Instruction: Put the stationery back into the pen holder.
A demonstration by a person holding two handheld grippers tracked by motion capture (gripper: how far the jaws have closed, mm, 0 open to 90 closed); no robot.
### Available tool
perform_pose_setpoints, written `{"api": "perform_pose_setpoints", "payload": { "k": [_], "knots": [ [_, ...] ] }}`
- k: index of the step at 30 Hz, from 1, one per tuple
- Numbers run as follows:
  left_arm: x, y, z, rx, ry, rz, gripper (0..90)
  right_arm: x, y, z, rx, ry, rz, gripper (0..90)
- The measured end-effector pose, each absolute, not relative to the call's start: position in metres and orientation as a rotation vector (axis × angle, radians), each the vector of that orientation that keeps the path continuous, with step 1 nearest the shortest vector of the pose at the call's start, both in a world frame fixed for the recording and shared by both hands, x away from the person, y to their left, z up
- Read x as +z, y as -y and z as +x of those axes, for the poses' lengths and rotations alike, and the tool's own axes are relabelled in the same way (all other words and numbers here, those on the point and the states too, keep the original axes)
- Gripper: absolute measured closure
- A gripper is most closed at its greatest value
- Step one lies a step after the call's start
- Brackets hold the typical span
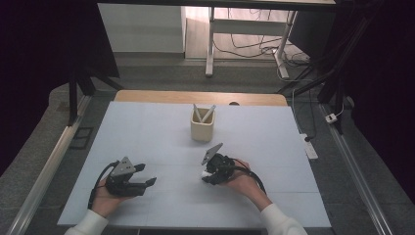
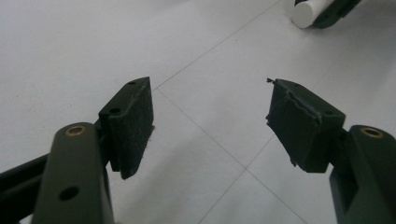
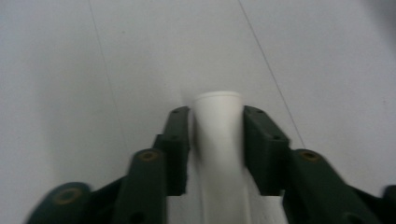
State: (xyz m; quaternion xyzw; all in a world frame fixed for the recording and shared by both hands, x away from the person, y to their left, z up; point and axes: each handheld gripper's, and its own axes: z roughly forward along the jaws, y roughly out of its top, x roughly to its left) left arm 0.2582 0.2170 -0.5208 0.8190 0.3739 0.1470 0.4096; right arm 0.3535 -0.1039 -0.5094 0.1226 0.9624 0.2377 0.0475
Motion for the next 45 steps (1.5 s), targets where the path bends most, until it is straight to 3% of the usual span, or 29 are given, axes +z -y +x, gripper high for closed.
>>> {"api": "perform_pose_setpoints", "payload": {
  "k": [45],
  "knots": [
    [-0.521,-0.216,0.257,0.374,-0.937,2.076,31.1,-0.470,0.123,0.349,1.022,-2.765,0.430,66.3]
  ]
}}
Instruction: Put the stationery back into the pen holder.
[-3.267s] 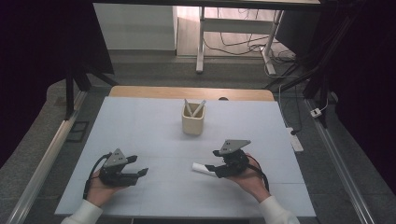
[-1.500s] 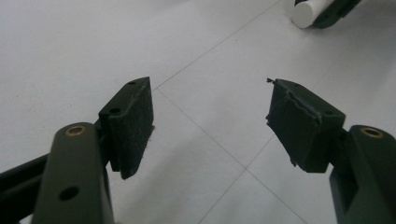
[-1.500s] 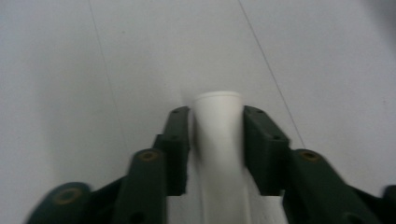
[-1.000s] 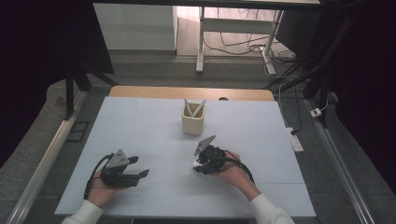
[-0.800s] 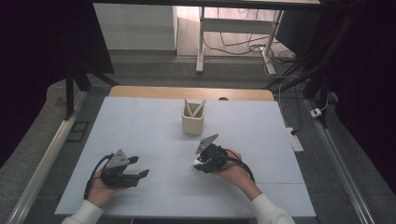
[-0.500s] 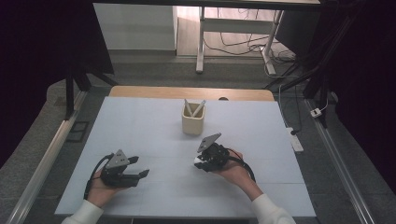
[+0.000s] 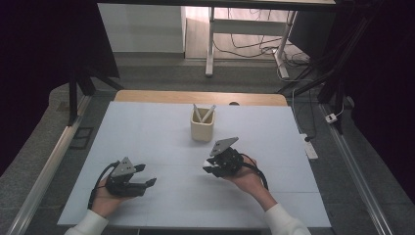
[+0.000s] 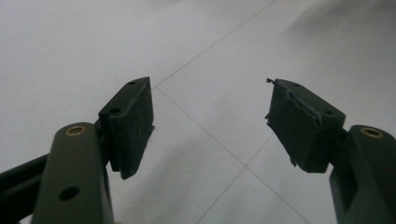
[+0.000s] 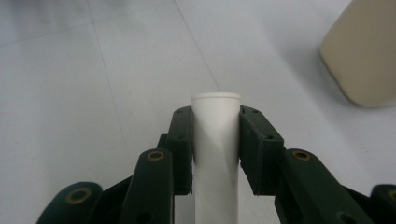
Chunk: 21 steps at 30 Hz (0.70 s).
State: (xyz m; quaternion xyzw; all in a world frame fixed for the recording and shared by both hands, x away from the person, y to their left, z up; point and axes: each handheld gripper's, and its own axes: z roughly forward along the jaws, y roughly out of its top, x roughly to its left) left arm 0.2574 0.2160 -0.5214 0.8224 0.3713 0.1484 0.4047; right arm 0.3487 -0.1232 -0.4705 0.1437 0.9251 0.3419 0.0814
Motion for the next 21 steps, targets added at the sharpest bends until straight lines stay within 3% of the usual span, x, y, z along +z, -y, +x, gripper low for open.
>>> {"api": "perform_pose_setpoints", "payload": {
  "k": [21],
  "knots": [
    [-0.521,-0.216,0.257,0.379,-0.935,2.076,30.9,-0.445,0.144,0.348,1.262,-2.559,0.509,66.3]
  ]
}}
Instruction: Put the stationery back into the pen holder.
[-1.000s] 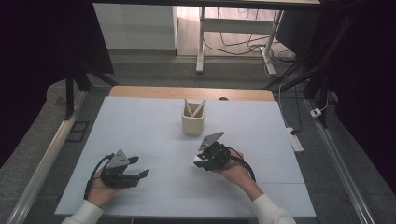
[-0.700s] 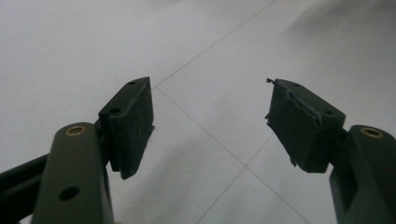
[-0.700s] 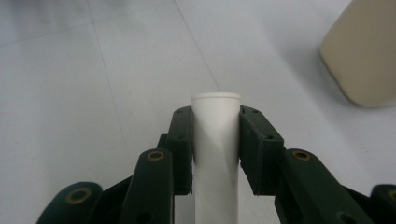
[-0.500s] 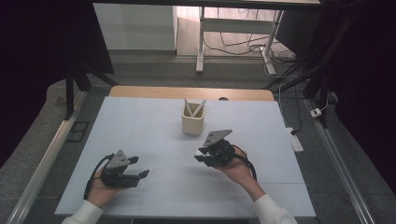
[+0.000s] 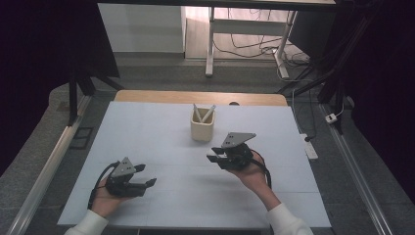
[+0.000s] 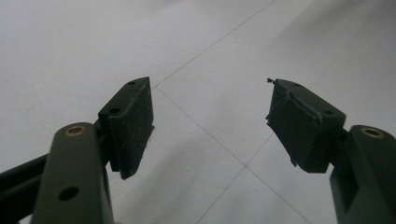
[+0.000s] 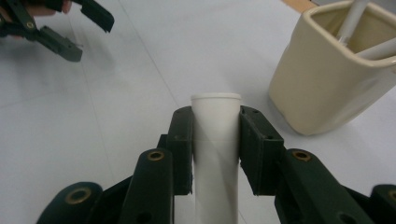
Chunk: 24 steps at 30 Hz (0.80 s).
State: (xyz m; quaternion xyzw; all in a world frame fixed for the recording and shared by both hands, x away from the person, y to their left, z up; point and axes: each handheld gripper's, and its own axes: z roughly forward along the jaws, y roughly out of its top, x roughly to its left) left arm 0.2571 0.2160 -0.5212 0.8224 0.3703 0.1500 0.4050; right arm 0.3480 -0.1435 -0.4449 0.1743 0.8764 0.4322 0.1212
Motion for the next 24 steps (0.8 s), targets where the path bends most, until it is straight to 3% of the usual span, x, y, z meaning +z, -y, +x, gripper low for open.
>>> {"api": "perform_pose_setpoints", "payload": {
  "k": [24],
  "knots": [
    [-0.521,-0.215,0.257,0.376,-0.929,2.079,30.8,-0.430,0.156,0.350,1.419,-2.425,0.576,66.3]
  ]
}}
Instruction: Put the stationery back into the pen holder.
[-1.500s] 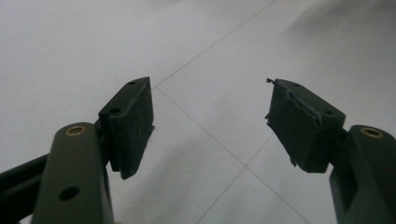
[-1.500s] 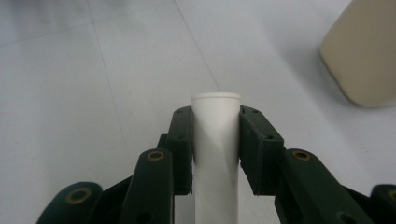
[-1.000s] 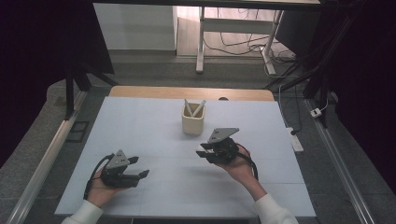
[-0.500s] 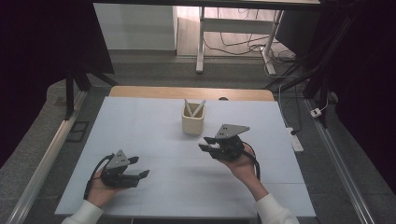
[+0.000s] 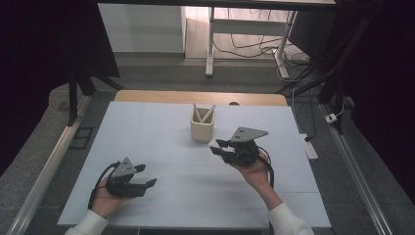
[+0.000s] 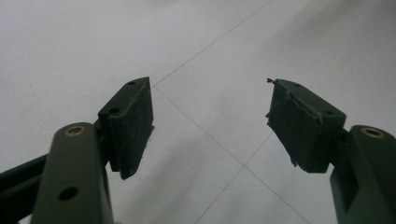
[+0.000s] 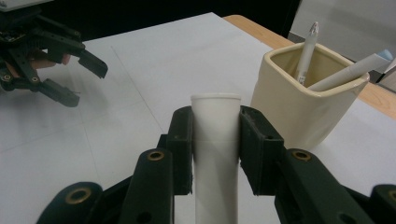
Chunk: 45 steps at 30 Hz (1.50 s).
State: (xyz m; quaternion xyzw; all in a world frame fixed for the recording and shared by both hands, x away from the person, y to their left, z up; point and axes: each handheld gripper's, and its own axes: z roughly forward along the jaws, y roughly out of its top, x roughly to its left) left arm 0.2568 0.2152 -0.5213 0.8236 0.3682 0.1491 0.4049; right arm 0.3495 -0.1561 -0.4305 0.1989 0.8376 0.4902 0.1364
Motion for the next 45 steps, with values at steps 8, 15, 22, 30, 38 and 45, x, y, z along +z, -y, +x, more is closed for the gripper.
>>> {"api": "perform_pose_setpoints", "payload": {
  "k": [8,15,22,30,38,45],
  "knots": [
    [-0.521,-0.216,0.257,0.377,-0.932,2.078,30.8,-0.430,0.156,0.352,1.427,-2.417,0.586,66.3],
    [-0.521,-0.218,0.257,0.379,-0.941,2.072,30.7,-0.427,0.159,0.359,1.446,-2.396,0.602,66.3],
    [-0.521,-0.219,0.256,0.379,-0.942,2.068,30.7,-0.424,0.159,0.368,1.473,-2.380,0.623,66.2],
    [-0.521,-0.218,0.256,0.374,-0.937,2.067,30.7,-0.417,0.151,0.384,1.516,-2.374,0.645,66.3],
    [-0.520,-0.219,0.256,0.375,-0.928,2.065,30.7,-0.410,0.149,0.392,1.528,-2.337,0.678,66.2],
    [-0.520,-0.218,0.256,0.375,-0.923,2.065,30.7,-0.403,0.146,0.397,1.538,-2.315,0.682,66.2]
  ]
}}
